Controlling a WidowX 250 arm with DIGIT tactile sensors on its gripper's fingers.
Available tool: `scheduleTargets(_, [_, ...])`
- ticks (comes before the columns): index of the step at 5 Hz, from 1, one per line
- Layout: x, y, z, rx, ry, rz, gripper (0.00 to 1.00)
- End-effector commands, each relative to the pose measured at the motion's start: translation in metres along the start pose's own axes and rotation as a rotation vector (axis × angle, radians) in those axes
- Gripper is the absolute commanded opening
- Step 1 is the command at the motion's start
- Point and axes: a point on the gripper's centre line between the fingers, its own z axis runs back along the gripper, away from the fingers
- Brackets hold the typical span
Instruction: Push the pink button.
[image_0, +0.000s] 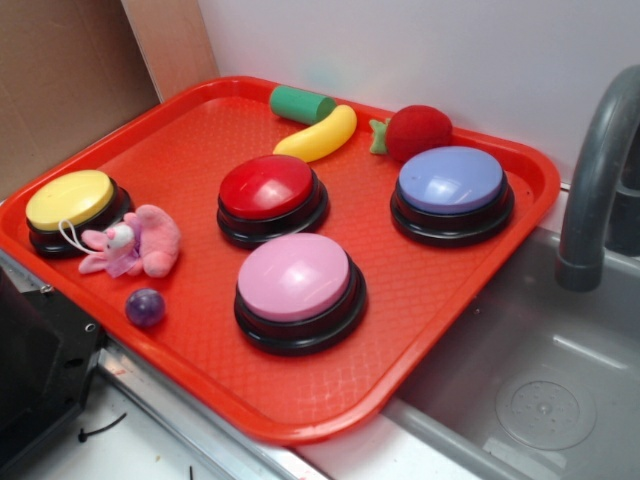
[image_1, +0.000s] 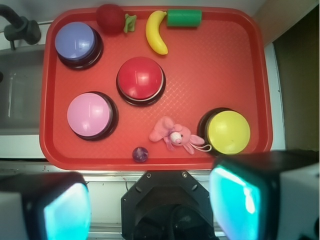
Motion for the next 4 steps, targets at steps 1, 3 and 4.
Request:
scheduleTargets(1, [0.0,0.0,0.0,0.0,0.0,0.0,1.0])
scheduleTargets(3, [0.073,-0.107,-0.114,0.013,0.095,-0.5,1.0])
scheduleTargets(4, [0.047,-0.136,-0.16,-0.02,0.055,-0.749,1.0])
